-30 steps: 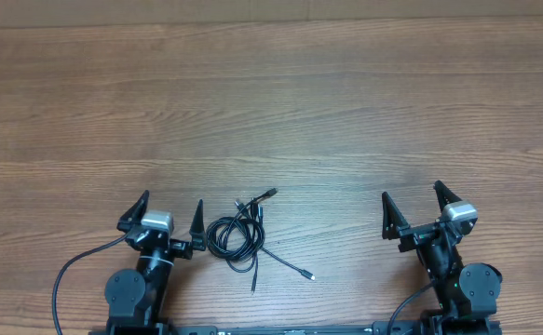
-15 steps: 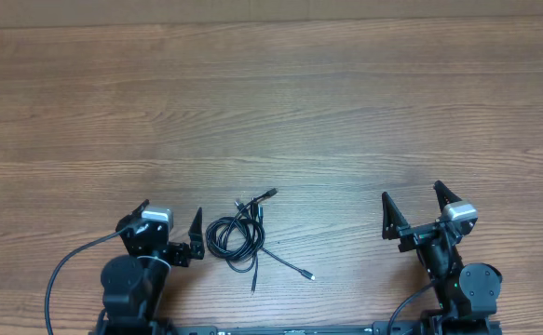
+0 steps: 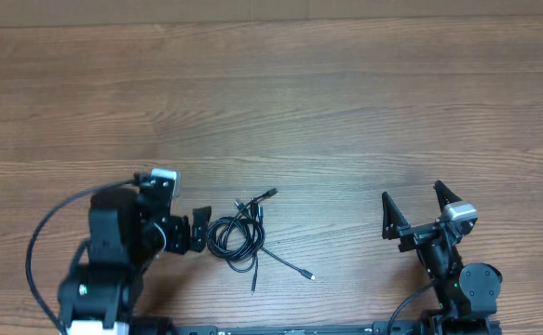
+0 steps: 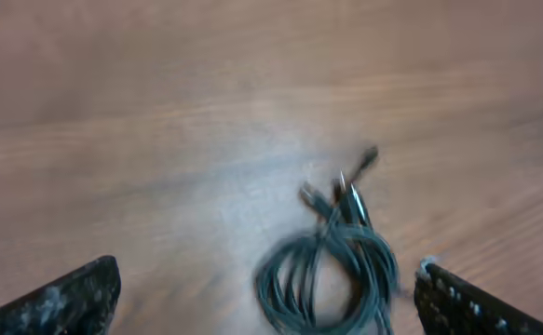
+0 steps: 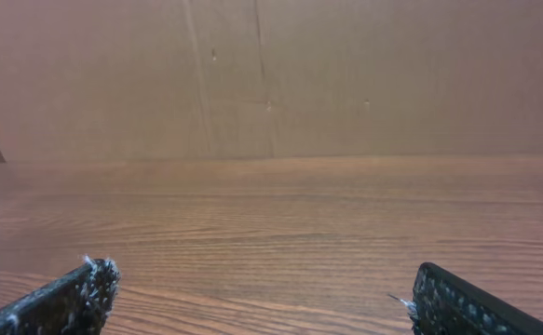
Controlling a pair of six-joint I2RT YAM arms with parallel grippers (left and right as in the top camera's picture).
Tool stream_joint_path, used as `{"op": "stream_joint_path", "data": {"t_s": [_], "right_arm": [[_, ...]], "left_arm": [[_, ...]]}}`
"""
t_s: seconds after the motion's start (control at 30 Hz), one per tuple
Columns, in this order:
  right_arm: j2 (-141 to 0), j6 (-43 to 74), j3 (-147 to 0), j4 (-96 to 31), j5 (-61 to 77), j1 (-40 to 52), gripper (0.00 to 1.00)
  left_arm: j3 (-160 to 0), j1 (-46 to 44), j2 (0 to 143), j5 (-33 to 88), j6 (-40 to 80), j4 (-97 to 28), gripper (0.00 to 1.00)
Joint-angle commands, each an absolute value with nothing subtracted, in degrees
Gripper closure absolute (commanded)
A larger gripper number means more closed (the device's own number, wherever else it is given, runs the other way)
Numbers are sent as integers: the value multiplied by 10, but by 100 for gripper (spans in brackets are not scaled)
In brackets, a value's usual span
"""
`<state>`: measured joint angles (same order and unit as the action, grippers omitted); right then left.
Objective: Untangle cables
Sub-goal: 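Move the left gripper over the black cable bundle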
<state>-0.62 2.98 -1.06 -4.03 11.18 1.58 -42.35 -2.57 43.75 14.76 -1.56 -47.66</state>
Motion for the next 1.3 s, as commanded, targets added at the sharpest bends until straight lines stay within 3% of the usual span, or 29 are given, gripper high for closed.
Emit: {"op": "stream_joint_path", "data": {"t_s": [0.0,0.2,0.4,0.63,1.27], "right_arm": [[-2,30,-5,-38,110,18,0],[-2,30,-5,-38,110,18,0],[-2,30,-5,-38,110,18,0],[-2,30,-5,-38,110,18,0],[-2,30,-5,-38,110,18,0]], "left_arm": [[-524,-23,532,166,-32,-571,0],[-560,-50,649,159,-21,-647,0],[-560,-106,721,103,16,-628,0],[-560,-109,818,101,47,-564,0],[-475,-109,878,99,44,-472,0]]}}
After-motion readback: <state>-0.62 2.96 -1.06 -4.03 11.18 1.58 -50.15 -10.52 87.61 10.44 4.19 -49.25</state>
